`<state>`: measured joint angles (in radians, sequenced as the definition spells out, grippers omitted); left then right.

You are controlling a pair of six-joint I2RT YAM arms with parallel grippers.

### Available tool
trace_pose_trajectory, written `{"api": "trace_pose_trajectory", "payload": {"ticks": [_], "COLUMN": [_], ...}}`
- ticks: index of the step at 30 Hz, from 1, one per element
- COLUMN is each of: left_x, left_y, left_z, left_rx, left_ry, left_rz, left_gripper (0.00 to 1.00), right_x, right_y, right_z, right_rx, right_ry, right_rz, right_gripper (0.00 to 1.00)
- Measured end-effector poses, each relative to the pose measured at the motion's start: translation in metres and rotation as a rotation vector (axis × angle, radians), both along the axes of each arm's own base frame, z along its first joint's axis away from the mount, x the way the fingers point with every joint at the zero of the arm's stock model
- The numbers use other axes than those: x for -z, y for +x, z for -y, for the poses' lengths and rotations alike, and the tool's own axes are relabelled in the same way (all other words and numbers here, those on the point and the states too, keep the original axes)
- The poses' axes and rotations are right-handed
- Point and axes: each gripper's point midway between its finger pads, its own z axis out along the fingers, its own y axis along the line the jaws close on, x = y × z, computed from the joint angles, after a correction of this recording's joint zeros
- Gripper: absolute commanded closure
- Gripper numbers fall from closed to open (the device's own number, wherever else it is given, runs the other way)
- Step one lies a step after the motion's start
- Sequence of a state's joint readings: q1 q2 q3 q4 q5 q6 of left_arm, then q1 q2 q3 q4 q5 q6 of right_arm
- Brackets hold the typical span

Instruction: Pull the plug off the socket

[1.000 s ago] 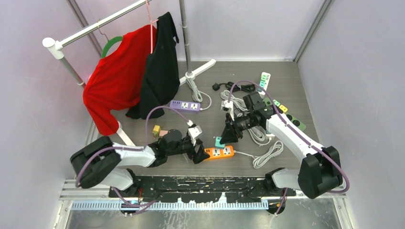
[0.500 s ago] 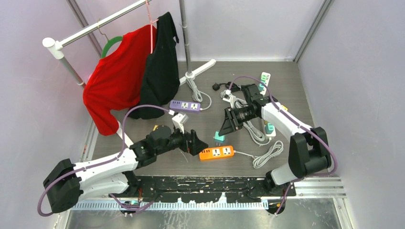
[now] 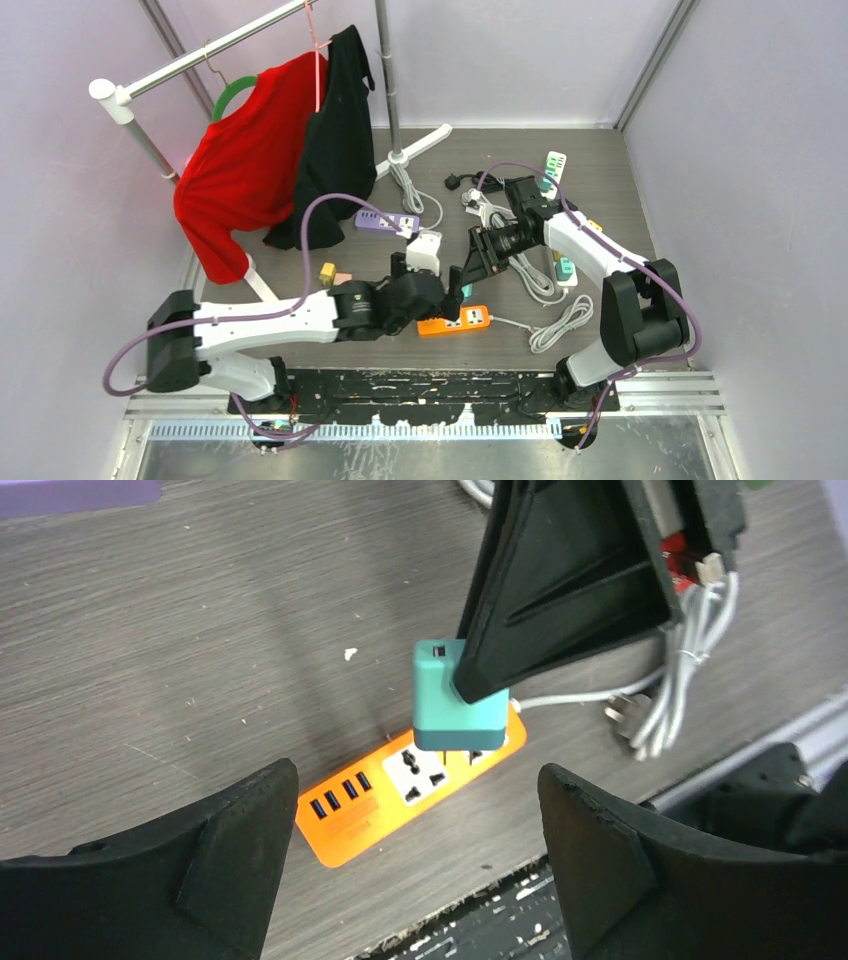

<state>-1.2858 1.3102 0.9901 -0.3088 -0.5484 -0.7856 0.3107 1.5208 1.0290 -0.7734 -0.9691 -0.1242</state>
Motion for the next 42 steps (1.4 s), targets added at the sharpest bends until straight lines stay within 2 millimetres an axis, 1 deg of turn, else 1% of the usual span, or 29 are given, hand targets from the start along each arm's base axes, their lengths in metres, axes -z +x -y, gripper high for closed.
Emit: {"api": "trace_pose_trajectory", "payload": {"ticks": [4,7,8,9,14,15,16,19,20,28,31,35,37,38,39,41,42], "left_x": [0.015,0.019,0.020,0.022,0.038,0.041,0.044,0.050,0.051,0.056,0.057,0.056,0.057,0.057,0.058,0.059,0.060], "left_y": [0.007,0.012,0.013,0.014,0.016,0.016,0.016,0.018,0.018,0.019,0.018,0.019,0.019,0.020,0.020,0.021,0.021], "left_z": [0.010,0.019,0.021,0.024,0.030,0.031,0.033,0.038,0.038,0.044,0.046,0.049,0.050,0.050,0.050,0.051,0.051], "left_rx": [-0.056,-0.086,-0.090,-0.093,-0.100,-0.100,-0.099,-0.092,-0.090,-0.070,-0.061,-0.055,-0.053,-0.052,-0.052,-0.050,-0.049], "left_ry": [0.107,0.161,0.171,0.183,0.228,0.235,0.242,0.262,0.267,0.286,0.287,0.275,0.271,0.268,0.264,0.257,0.255], "left_rz": [-0.005,-0.004,-0.004,-0.003,-0.009,-0.010,-0.012,-0.012,-0.011,-0.008,-0.009,-0.008,-0.008,-0.008,-0.011,-0.014,-0.015], "left_gripper": [0.12,0.16,0.16,0.20,0.22,0.23,0.27,0.28,0.31,0.37,0.44,0.68,0.83,0.89,0.93,0.98,0.99], "right_x": [0.000,0.001,0.001,0.001,0.001,0.001,0.001,0.002,0.002,0.002,0.003,0.002,0.003,0.003,0.003,0.004,0.005], "right_y": [0.000,0.000,0.000,0.000,0.000,0.000,0.000,0.000,0.000,-0.001,-0.001,0.000,0.000,0.001,0.001,0.002,0.002], "right_z": [0.000,0.000,0.000,0.000,0.001,0.001,0.001,0.001,0.001,0.001,0.001,0.001,0.002,0.002,0.003,0.003,0.004], "right_rx": [0.001,0.001,0.001,0.002,0.002,0.002,0.002,0.002,0.002,0.002,0.001,0.000,0.001,0.002,0.003,0.004,0.005], "right_ry": [-0.003,-0.004,-0.004,-0.004,-0.006,-0.006,-0.006,-0.007,-0.007,-0.011,-0.011,-0.011,-0.014,-0.015,-0.016,-0.021,-0.025], "right_rz": [0.001,0.000,0.001,0.000,0.000,0.000,-0.001,-0.006,-0.006,-0.017,-0.023,-0.023,-0.021,-0.020,-0.019,-0.015,-0.014], "right_gripper": [0.99,0.99,0.99,0.99,0.99,0.99,0.99,0.99,0.99,0.99,0.99,0.99,0.99,0.96,0.92,0.78,0.69]}}
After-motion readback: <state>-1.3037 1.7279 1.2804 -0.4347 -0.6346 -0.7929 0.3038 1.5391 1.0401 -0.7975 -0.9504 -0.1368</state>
